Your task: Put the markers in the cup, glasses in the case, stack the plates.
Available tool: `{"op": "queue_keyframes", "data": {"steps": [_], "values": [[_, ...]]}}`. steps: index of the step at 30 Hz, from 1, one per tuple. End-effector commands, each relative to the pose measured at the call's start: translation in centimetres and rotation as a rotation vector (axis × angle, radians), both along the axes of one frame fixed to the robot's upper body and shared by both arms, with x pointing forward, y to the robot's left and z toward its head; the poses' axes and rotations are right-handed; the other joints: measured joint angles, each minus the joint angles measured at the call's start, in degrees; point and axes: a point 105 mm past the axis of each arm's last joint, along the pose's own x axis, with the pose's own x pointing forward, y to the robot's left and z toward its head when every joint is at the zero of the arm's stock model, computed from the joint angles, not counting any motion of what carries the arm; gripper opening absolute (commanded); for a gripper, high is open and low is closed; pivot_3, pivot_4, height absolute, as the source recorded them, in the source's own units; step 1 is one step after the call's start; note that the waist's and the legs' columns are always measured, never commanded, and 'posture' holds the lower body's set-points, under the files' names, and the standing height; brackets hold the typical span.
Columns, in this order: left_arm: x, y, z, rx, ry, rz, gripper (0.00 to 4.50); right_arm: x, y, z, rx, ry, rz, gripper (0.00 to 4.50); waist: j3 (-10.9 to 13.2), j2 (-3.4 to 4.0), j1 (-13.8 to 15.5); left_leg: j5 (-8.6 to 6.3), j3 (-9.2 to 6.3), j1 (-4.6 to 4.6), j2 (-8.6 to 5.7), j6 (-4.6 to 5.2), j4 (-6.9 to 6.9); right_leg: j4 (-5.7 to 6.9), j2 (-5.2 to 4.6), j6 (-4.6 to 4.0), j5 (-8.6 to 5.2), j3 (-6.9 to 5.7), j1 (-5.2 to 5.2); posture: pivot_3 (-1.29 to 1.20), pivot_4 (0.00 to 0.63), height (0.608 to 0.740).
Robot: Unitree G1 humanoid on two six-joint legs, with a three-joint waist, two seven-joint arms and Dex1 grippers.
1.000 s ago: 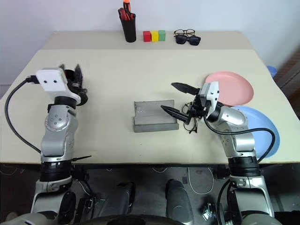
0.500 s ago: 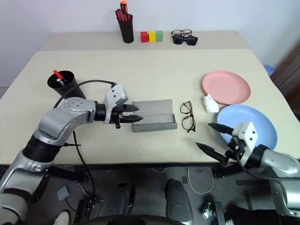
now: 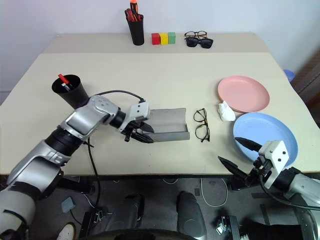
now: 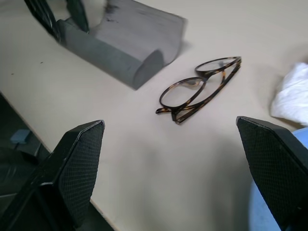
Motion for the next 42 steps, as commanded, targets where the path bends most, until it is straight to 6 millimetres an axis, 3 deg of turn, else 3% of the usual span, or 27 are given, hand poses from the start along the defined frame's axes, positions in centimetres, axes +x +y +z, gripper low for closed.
{"op": "queue_keyframes", "data": {"steps": [1, 2, 8, 16, 23, 29, 36, 42], "values": [[0.1, -0.5, 0.6, 0.028, -0.040, -0.051, 0.31, -0.1, 0.3, 1.3, -0.014, -0.068, 0.010, 4.50, 0.0, 0.00, 0.1, 0.00, 0.00, -0.01, 0.00, 0.00, -0.01, 0.00, 0.00, 0.00, 0.00, 0.00, 0.00, 0.00, 0.150, 0.740], [0.2, -0.7, 0.6, 0.029, -0.043, -0.051, 0.08, -0.1, 0.3, 1.3, -0.014, -0.071, 0.009, 4.50, 0.0, 0.01, 0.1, 0.00, 0.00, 0.00, 0.00, 0.00, -0.02, -0.01, 0.00, 0.00, 0.00, 0.00, 0.01, 0.00, 0.150, 0.740], [0.4, -0.7, 1.9, -0.001, -0.058, -0.026, 0.08, 0.1, 0.5, 1.3, -0.006, -0.080, 0.012, 4.50, 0.0, 0.00, 0.0, 0.00, -0.01, 0.00, 0.00, 0.01, -0.01, -0.01, 0.00, 0.00, -0.01, 0.00, 0.01, 0.00, 0.150, 0.740], [-1.2, 0.2, 2.8, -0.028, 0.004, 0.059, 0.08, 2.0, 1.5, 1.1, 0.000, -0.096, 0.063, 4.50, 0.0, 0.01, -0.1, 0.00, -0.01, 0.00, 0.02, 0.01, -0.03, 0.02, 0.00, 0.00, 0.00, 0.00, 0.00, 0.00, 0.150, 0.740], [-3.0, 0.5, 1.4, -0.005, 0.011, 0.056, 0.08, 4.4, 2.0, 0.7, 0.012, -0.067, 0.086, 4.50, 0.0, 0.03, -0.1, 0.00, -0.02, 0.01, 0.02, 0.01, 0.00, 0.06, 0.00, -0.01, 0.01, 0.00, 0.00, 0.00, 0.150, 0.740], [-3.1, 1.4, 0.4, 0.021, 0.002, 0.107, 0.08, 6.5, 2.2, 0.2, 0.029, 0.007, 0.049, 4.50, 0.0, 0.04, -0.1, 0.00, -0.02, 0.02, 0.02, 0.01, 0.00, 0.08, 0.00, -0.02, 0.02, 0.00, 0.00, 0.00, 0.150, 0.740], [-2.3, 1.6, -0.2, 0.037, -0.013, 0.114, 0.08, 7.3, 2.6, 0.2, 0.056, 0.078, 0.057, 4.50, 0.0, 0.04, -0.1, 0.00, -0.02, 0.03, 0.01, 0.01, 0.00, 0.10, 0.00, -0.02, 0.02, 0.00, 0.01, 0.00, 0.150, 0.740], [-1.8, 0.5, 0.2, 0.028, -0.028, 0.082, 0.08, 7.6, 2.7, 0.6, 0.078, 0.112, 0.061, 4.50, 0.0, 0.05, 0.0, 0.01, -0.01, 0.06, 0.01, 0.01, 0.08, 0.11, 0.00, 0.00, 0.02, 0.00, 0.06, 0.00, 0.150, 0.740]]}}
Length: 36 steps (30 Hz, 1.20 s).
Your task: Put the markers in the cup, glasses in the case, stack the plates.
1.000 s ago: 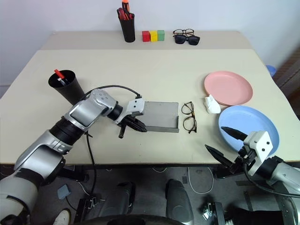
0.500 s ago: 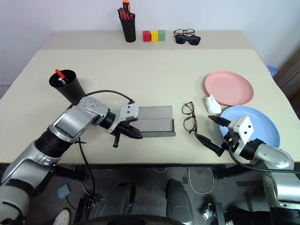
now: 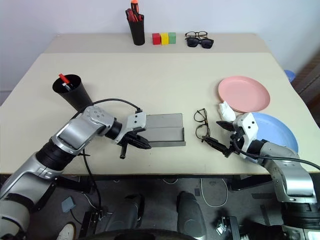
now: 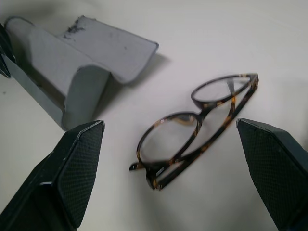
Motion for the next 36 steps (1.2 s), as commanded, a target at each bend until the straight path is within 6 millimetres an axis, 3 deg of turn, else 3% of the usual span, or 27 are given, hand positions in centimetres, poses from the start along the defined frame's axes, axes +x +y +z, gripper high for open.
{"op": "queue_keyframes", "data": {"steps": [1, 6, 9, 13, 18, 24, 30, 36], "values": [[0.6, -0.7, 0.6, 0.006, -0.043, -0.007, 0.08, 0.1, -0.1, 1.2, 0.019, -0.001, 0.010, 4.50, 0.0, 0.00, 0.0, 0.00, 0.00, -0.01, -0.01, 0.00, 0.01, 0.00, 0.00, 0.00, 0.00, 0.00, 0.01, 0.00, 0.150, 0.740], [0.9, -1.7, 0.9, -0.008, -0.058, -0.016, 0.08, 0.4, 0.2, 1.2, 0.014, 0.026, 0.013, 4.50, 0.0, 0.00, 0.0, 0.00, 0.00, -0.02, -0.01, 0.00, -0.03, 0.00, 0.00, -0.01, 0.01, 0.00, -0.01, 0.00, 0.150, 0.740], [1.0, -1.8, 0.8, -0.009, -0.068, -0.015, 0.92, 0.6, 0.4, 1.0, 0.012, 0.035, 0.019, 4.50, 0.0, 0.00, -0.2, 0.00, 0.00, -0.02, -0.01, 0.00, -0.03, 0.00, 0.00, 0.00, 0.01, 0.00, -0.01, 0.00, 0.150, 0.740], [1.0, -1.8, 1.3, -0.025, -0.074, 0.002, 2.94, 1.3, 0.7, 0.8, 0.013, 0.066, 0.030, 4.50, 0.0, 0.00, -0.3, 0.00, 0.00, 0.00, -0.01, 0.00, -0.03, 0.01, 0.00, 0.01, 0.01, 0.00, -0.02, 0.00, 0.150, 0.740], [0.5, -1.7, 3.6, -0.094, -0.120, -0.021, 2.94, 2.5, 0.4, 0.5, 0.008, 0.122, 0.033, 4.50, 0.0, 0.00, -0.3, 0.00, 0.00, -0.03, -0.01, 0.00, -0.05, 0.02, 0.00, -0.02, 0.04, 0.00, -0.06, 0.00, 0.150, 0.740], [-0.7, -0.3, 7.2, -0.244, -0.297, -0.021, 2.94, 3.7, -0.1, 0.4, -0.009, 0.209, 0.046, 4.50, 0.0, 0.03, -0.5, 0.00, 0.01, -0.01, 0.00, 0.00, -0.09, 0.04, 0.00, -0.06, 0.07, 0.00, -0.08, 0.00, 0.150, 0.740], [-3.3, 2.5, 5.9, -0.230, -0.327, 0.035, 2.94, 3.9, -0.1, 0.3, -0.011, 0.286, 0.091, 4.50, 0.0, 0.05, -0.4, 0.00, 0.00, -0.02, 0.01, 0.00, -0.13, 0.05, 0.00, -0.11, 0.11, 0.00, -0.10, 0.00, 0.150, 0.740], [-3.9, 1.6, 2.7, -0.189, -0.255, 0.070, 2.94, 4.5, 0.5, 0.5, -0.009, 0.285, 0.112, 4.50, 0.0, 0.04, -0.1, 0.00, 0.00, -0.02, -0.01, 0.00, 0.04, 0.03, 0.00, -0.02, 0.03, 0.00, 0.00, 0.00, 0.150, 0.740]]}}
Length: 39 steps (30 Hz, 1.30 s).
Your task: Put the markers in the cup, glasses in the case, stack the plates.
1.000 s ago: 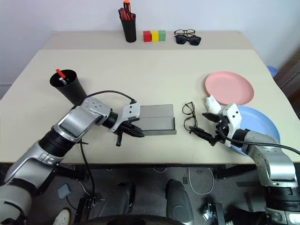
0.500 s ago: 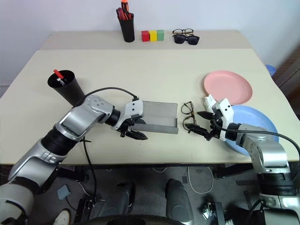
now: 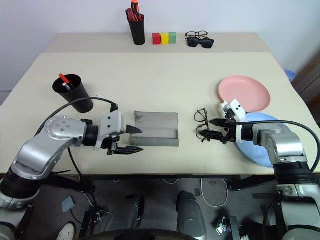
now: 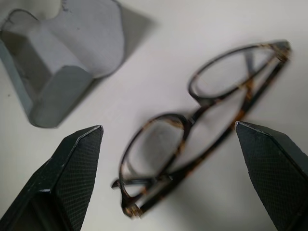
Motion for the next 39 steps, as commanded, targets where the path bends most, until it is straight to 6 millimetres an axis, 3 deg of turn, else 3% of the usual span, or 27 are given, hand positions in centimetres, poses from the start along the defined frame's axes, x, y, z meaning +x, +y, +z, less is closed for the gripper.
{"op": "queue_keyframes", "data": {"steps": [1, 5, 12, 22, 28, 39], "values": [[-0.3, -1.4, -0.9, 0.010, 0.006, -0.024, 2.94, 0.3, 0.3, 0.9, 0.005, -0.028, 0.013, 4.50, 0.0, 0.00, 0.0, 0.00, 0.00, 0.00, 0.00, 0.00, -0.01, 0.00, 0.00, -0.01, 0.00, 0.00, 0.00, 0.00, 0.150, 0.740], [0.9, -2.0, -0.6, 0.015, -0.024, -0.027, 2.94, 0.1, 0.5, 1.5, 0.012, -0.045, 0.018, 4.50, 0.0, 0.00, -0.1, 0.00, -0.01, -0.01, 0.00, 0.00, -0.07, 0.01, 0.00, -0.11, 0.09, -0.01, -0.05, 0.00, 0.150, 0.740], [3.2, -0.3, -0.6, 0.127, -0.017, -0.033, 2.94, -0.5, 0.3, 1.3, 0.020, -0.043, -0.007, 4.50, 0.0, 0.01, -0.3, 0.00, 0.01, 0.02, 0.00, 0.00, -0.07, 0.05, 0.00, -0.04, 0.03, 0.00, -0.05, 0.00, 0.150, 0.740], [3.4, -1.6, -1.6, 0.141, 0.083, -0.077, 2.94, -0.8, 0.7, 1.1, 0.035, -0.049, -0.024, 4.50, 0.0, 0.00, -0.3, 0.00, 0.01, -0.01, 0.00, 0.00, -0.06, 0.05, 0.01, -0.04, 0.05, 0.00, -0.06, 0.00, 0.150, 0.740], [3.9, -2.7, -2.4, 0.179, 0.074, -0.103, 2.94, -1.1, 0.4, 1.2, 0.038, -0.057, -0.036, 4.50, 0.0, 0.00, -0.3, 0.00, 0.00, -0.02, -0.01, 0.00, -0.07, 0.05, 0.01, 0.04, 0.09, 0.00, -0.06, 0.00, 0.150, 0.740], [4.4, -3.1, -3.1, 0.227, 0.077, -0.101, 2.94, -1.3, 0.5, 1.0, 0.047, -0.065, -0.048, 4.50, 0.0, 0.00, -0.2, 0.00, 0.00, 0.00, 0.00, 0.00, -0.06, 0.07, 0.01, 0.04, 0.09, 0.00, -0.06, 0.00, 0.150, 0.740]]}}
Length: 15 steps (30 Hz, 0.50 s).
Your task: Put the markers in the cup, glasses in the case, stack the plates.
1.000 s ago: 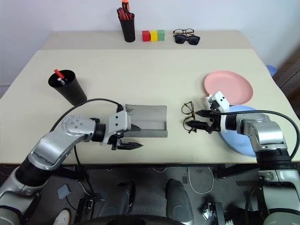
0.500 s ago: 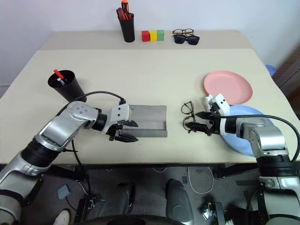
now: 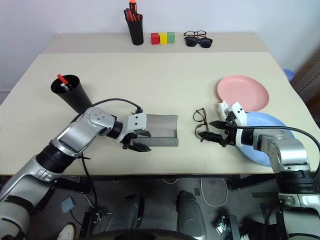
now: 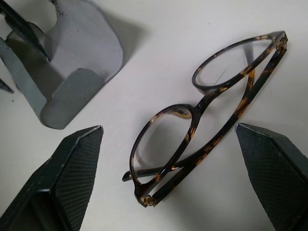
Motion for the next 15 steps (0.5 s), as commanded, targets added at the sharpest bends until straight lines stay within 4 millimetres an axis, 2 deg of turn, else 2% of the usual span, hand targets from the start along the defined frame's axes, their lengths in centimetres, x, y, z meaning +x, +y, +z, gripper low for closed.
{"op": "queue_keyframes", "data": {"steps": [1, 8, 15], "values": [[0.1, -0.7, 0.3, 0.005, -0.020, -0.027, 2.94, 0.2, 0.4, 1.4, 0.016, -0.064, 0.013, 4.50, 0.0, 0.00, 0.0, 0.00, 0.00, 0.00, 0.00, 0.00, 0.00, 0.00, 0.00, 0.01, 0.00, 0.00, 0.00, 0.00, 0.150, 0.740], [-0.1, -3.4, 0.5, -0.029, -0.015, -0.065, 2.94, 0.3, 0.4, 1.4, 0.015, -0.070, 0.014, 4.50, 0.0, 0.00, 0.1, 0.00, 0.00, -0.01, -0.01, 0.00, 0.02, -0.02, 0.00, 0.07, 0.04, 0.00, 0.02, 0.00, 0.150, 0.740], [-0.1, -4.2, 1.2, -0.061, -0.032, -0.069, 2.94, 0.5, 0.5, 1.4, 0.015, -0.071, 0.019, 4.50, 0.0, 0.00, 0.0, 0.00, -0.01, 0.01, -0.01, 0.00, 0.01, 0.00, 0.00, 0.13, 0.05, 0.00, 0.01, 0.00, 0.150, 0.740]]}}
